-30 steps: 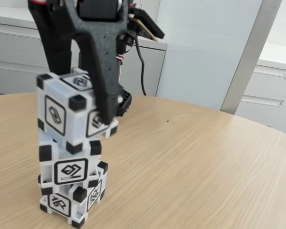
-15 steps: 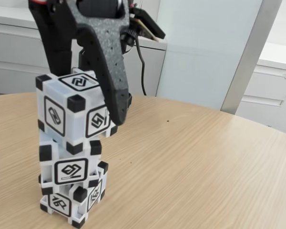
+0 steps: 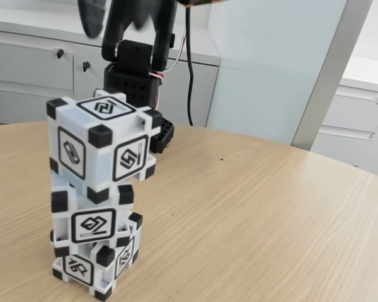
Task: Stack cubes from left to right.
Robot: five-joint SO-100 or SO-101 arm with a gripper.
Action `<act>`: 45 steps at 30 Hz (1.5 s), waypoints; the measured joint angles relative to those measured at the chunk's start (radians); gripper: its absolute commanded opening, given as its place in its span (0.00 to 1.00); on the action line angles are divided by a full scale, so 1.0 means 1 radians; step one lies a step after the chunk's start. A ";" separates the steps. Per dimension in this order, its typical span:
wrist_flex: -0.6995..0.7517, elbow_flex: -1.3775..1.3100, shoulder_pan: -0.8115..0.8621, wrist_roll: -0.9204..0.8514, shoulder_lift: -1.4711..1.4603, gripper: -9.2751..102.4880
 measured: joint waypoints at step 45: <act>-0.465 0.982 -0.489 0.657 1.149 0.08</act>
